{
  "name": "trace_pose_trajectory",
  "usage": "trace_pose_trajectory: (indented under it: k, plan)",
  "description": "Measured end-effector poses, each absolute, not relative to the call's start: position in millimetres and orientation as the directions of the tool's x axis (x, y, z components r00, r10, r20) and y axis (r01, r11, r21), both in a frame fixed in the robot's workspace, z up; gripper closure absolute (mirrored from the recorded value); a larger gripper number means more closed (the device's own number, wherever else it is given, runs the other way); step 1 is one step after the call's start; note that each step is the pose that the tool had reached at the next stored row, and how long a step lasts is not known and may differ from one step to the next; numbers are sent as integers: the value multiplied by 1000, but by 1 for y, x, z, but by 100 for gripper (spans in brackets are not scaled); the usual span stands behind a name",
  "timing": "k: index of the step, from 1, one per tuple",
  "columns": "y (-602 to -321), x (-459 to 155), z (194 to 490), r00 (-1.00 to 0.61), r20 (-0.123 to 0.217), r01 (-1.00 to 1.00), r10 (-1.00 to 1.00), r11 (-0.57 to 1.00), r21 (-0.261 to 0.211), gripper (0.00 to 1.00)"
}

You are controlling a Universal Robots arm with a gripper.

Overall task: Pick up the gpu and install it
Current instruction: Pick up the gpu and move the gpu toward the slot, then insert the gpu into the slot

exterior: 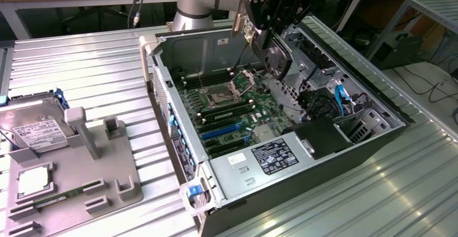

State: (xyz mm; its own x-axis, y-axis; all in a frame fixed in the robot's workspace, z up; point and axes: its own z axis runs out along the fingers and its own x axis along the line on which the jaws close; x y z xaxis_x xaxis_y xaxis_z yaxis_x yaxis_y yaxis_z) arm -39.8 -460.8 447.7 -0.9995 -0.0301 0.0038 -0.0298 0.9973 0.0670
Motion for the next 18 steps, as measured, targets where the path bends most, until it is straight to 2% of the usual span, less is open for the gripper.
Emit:
trace_pose_trajectory:
  k: [18]
  plan:
    - [-461,-36,448,-999,4,-44,-45,997,67,73]
